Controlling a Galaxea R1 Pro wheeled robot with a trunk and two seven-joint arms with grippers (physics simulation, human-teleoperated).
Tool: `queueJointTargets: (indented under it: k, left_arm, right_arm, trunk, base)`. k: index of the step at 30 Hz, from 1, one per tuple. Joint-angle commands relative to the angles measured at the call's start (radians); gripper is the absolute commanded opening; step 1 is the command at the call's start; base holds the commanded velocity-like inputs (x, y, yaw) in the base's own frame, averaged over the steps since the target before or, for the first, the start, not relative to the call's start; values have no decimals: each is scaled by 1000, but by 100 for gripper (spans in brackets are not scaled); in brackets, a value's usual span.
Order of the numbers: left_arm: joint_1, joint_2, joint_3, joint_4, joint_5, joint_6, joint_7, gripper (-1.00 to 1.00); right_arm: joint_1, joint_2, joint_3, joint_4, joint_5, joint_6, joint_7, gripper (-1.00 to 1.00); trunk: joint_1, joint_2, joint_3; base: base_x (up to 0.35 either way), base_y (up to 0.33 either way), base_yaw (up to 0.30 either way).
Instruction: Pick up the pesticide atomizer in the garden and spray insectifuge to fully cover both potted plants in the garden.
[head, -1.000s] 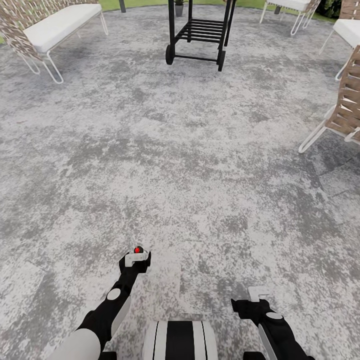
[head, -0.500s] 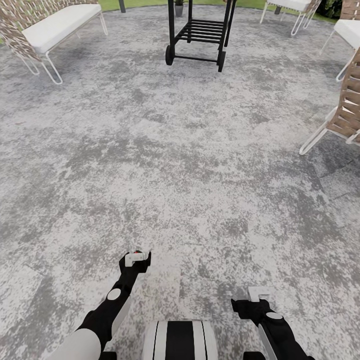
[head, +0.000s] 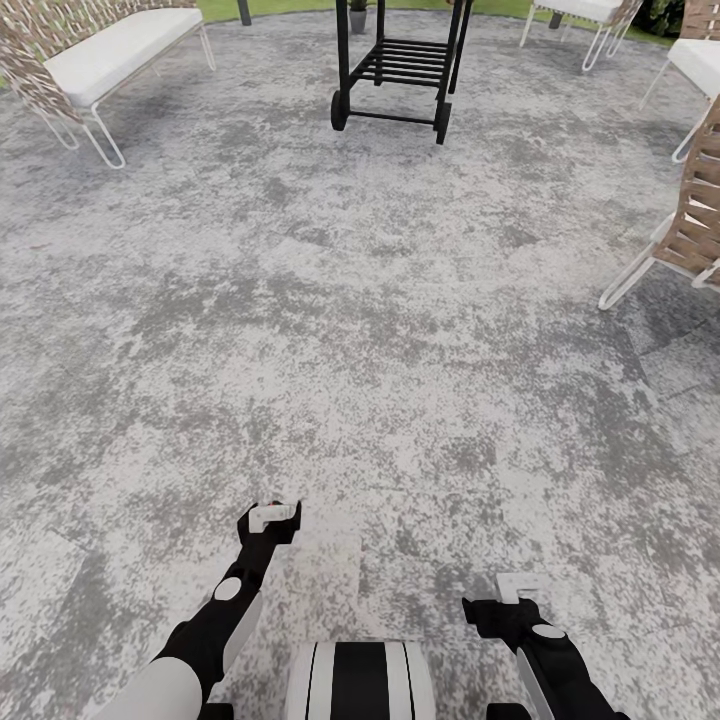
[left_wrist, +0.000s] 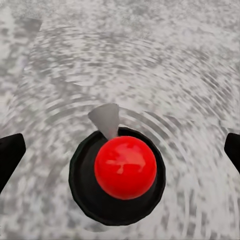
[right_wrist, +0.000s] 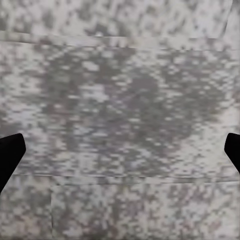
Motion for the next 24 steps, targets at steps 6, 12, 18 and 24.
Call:
queueJointTargets:
  k: [6, 12, 18, 24]
  left_arm:
    - [0, 1, -8, 2, 9, -4, 9, 100]
    - [0, 0, -9, 4, 9, -3, 9, 100]
    - [0, 0, -9, 5, 9, -4, 9, 100]
    - [0, 0, -9, 6, 9, -4, 9, 100]
  right_arm:
    - [0, 0, 0, -3, 1, 5, 0, 100]
    - [0, 0, 0, -3, 1, 5, 0, 100]
    - [0, 0, 0, -3, 1, 5, 0, 100]
    - [0, 0, 0, -3, 1, 5, 0, 100]
  trunk:
    - [0, 0, -1]
    - [0, 0, -1]
    - [0, 0, -1]
    - [0, 0, -1]
  base:
    - [0, 0, 74]
    - [0, 0, 8]
    - [0, -74, 0]
    - [0, -68, 0]
